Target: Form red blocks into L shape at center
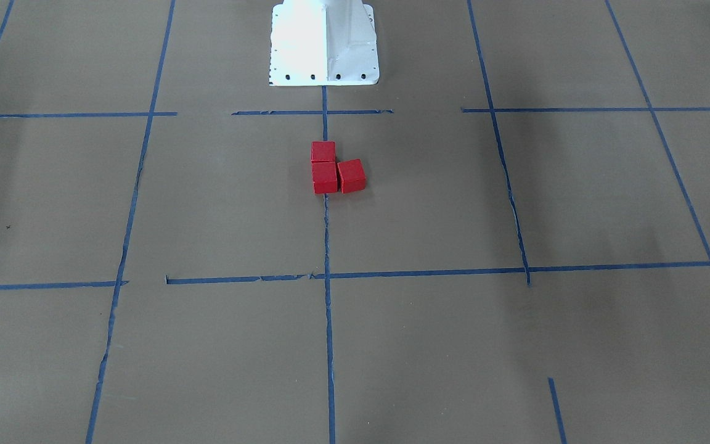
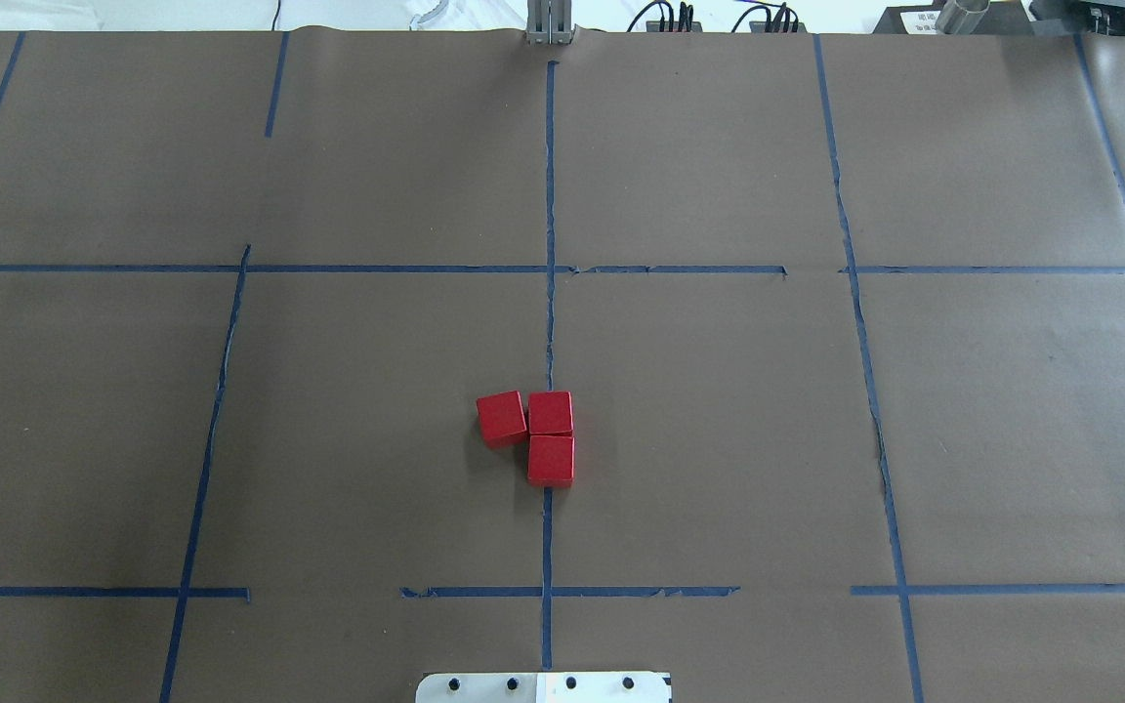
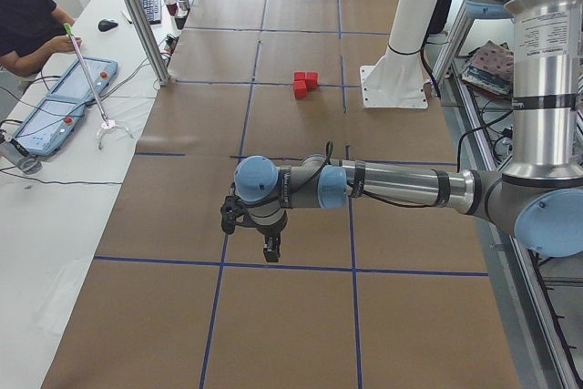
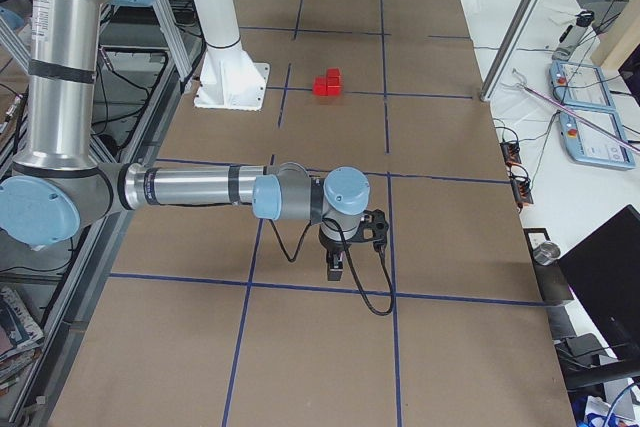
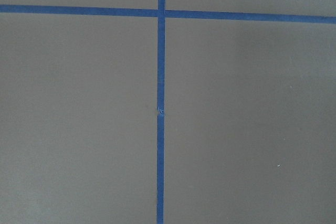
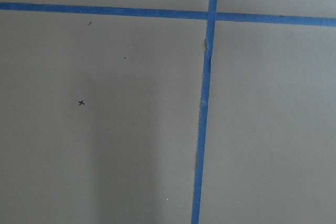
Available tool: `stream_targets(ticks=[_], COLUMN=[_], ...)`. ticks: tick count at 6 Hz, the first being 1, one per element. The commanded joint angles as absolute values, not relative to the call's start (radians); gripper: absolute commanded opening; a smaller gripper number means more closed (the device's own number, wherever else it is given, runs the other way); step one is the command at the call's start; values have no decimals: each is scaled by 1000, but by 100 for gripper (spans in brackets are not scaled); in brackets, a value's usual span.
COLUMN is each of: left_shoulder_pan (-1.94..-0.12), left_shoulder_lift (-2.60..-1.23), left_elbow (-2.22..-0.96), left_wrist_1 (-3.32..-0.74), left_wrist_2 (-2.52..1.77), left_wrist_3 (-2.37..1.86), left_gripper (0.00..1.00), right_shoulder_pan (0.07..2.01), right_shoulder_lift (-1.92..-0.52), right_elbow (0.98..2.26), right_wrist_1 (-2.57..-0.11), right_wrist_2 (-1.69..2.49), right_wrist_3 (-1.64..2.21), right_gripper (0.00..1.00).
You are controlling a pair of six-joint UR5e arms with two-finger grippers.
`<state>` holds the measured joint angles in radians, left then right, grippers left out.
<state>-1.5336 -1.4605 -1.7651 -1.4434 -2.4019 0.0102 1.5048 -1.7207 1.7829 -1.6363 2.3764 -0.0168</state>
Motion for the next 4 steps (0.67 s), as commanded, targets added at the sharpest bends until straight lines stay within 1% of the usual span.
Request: stream_targets(ticks=[1, 4], left_shoulder_pan=[-1534, -1534], left_shoulder_lift=[-1457, -1454], left_elbow=[-1798, -1802], left_wrist_1=[-1436, -1428], left_wrist_2=[-2371, -2401], left_wrist_3=[11, 11], left_gripper=[100, 100], right_shoulder_pan=[1505, 1503], right_shoulder_lift=[-1700, -1664], right_elbow=[1773, 1740], right_wrist_1=[-1637, -1635], right_wrist_2=[2355, 2355], right_wrist_3=[-17, 9], right_gripper=[100, 100])
